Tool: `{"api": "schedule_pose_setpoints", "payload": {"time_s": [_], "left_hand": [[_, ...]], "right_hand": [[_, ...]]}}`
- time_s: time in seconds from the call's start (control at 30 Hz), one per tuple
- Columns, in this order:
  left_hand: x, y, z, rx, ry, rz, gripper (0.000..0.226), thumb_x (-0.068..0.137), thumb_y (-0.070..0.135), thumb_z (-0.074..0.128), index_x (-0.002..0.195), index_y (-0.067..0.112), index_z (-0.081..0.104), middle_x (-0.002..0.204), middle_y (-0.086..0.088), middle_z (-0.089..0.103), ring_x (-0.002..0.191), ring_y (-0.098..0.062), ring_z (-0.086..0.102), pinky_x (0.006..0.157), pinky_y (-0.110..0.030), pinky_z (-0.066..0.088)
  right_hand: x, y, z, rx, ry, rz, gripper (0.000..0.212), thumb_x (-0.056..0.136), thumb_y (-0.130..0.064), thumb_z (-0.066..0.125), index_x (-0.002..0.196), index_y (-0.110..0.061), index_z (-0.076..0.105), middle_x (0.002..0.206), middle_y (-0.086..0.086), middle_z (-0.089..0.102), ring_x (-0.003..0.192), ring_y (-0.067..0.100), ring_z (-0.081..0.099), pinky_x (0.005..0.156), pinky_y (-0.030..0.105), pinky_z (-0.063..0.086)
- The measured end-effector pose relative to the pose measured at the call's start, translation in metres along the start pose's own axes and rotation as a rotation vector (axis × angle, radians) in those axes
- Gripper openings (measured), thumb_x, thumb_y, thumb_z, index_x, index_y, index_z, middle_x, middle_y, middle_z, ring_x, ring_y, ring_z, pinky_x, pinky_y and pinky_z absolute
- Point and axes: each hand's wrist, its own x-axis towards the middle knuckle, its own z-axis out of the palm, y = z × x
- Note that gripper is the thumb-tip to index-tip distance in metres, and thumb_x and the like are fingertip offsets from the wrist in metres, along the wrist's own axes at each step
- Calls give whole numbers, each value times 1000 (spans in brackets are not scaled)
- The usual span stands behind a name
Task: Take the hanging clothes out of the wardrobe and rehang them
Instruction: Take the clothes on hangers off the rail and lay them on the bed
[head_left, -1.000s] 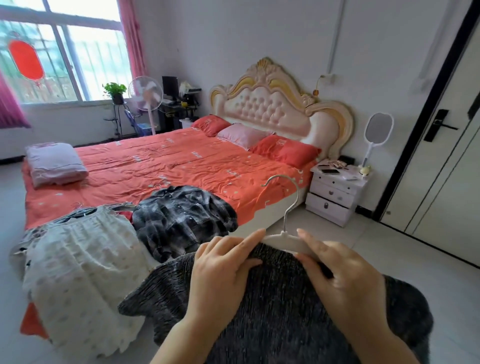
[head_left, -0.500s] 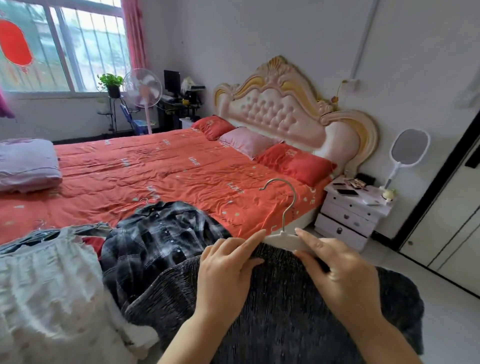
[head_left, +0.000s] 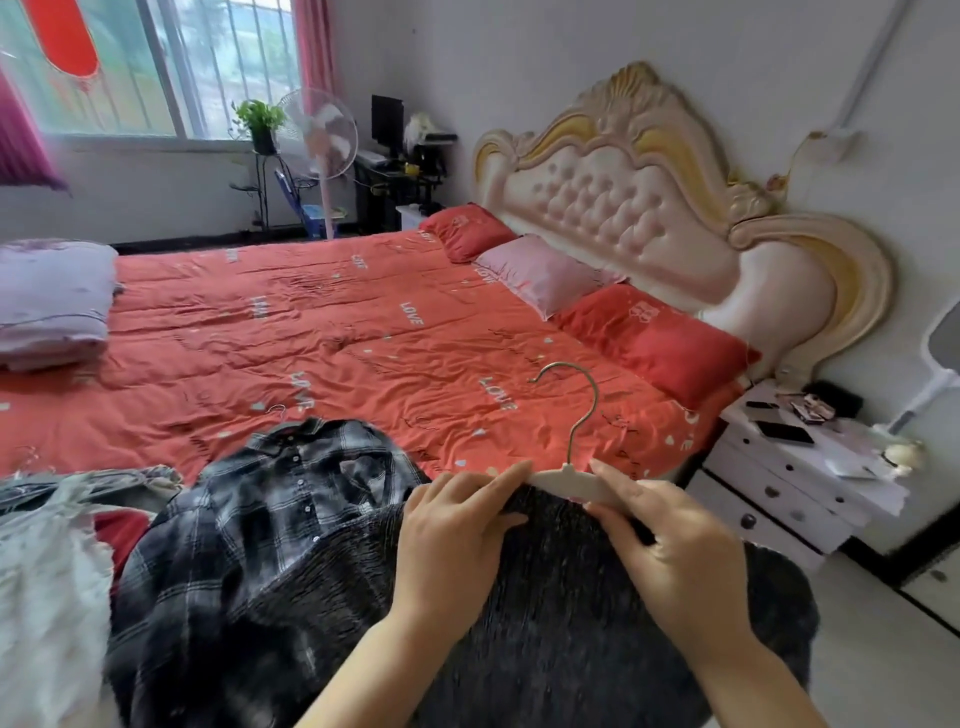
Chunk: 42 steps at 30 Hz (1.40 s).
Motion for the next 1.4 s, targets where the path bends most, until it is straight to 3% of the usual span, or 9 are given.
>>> {"api": "schedule_pose_setpoints", "payload": {"time_s": [0.23,0.6,0.83,1.03,1.23,1.4], "left_hand": [[73,-25,98,38,12,-131,41,79,38,51,120,37,50,84,12,65,79,-9,54,73,-27,42],[152,-112,225,61,0,-294,43,78,38,51,120,38,50,81,13,64,75,-9,56,71,-27,44],[192,-191,283,63,-30,-403,45,74,35,52,118,38,52,80,12,65,74,-10,58,67,-30,48],[221,-258,315,125,-42,-498,45,74,34,53,119,38,50,80,10,65,71,-12,57,68,-30,40],[248,-333,347,201,-44,-610,46,74,35,53,119,36,50,80,9,66,73,-9,55,63,-30,46],[255,-405,377,264,-125,-700,57,67,25,67,120,33,49,76,6,66,67,-17,61,62,-29,47]], "right_hand": [[78,113,63,121,-120,-32,38,83,-39,55,116,-24,66,85,-10,68,75,9,65,65,24,47],[162,225,188,150,-272,-70,38,82,-40,53,115,-26,67,81,-11,67,68,6,62,62,19,44],[206,267,286,202,-410,-45,36,84,-40,51,113,-27,67,80,-12,66,67,7,61,59,19,43],[243,288,371,248,-500,-54,36,83,-42,50,112,-29,68,79,-13,66,66,5,59,56,19,42],[272,311,481,328,-626,-57,37,81,-43,51,110,-31,68,81,-12,68,75,8,58,60,20,42],[282,325,575,392,-780,-23,39,78,-48,50,110,-34,67,76,-11,66,77,9,56,60,23,40]]}}
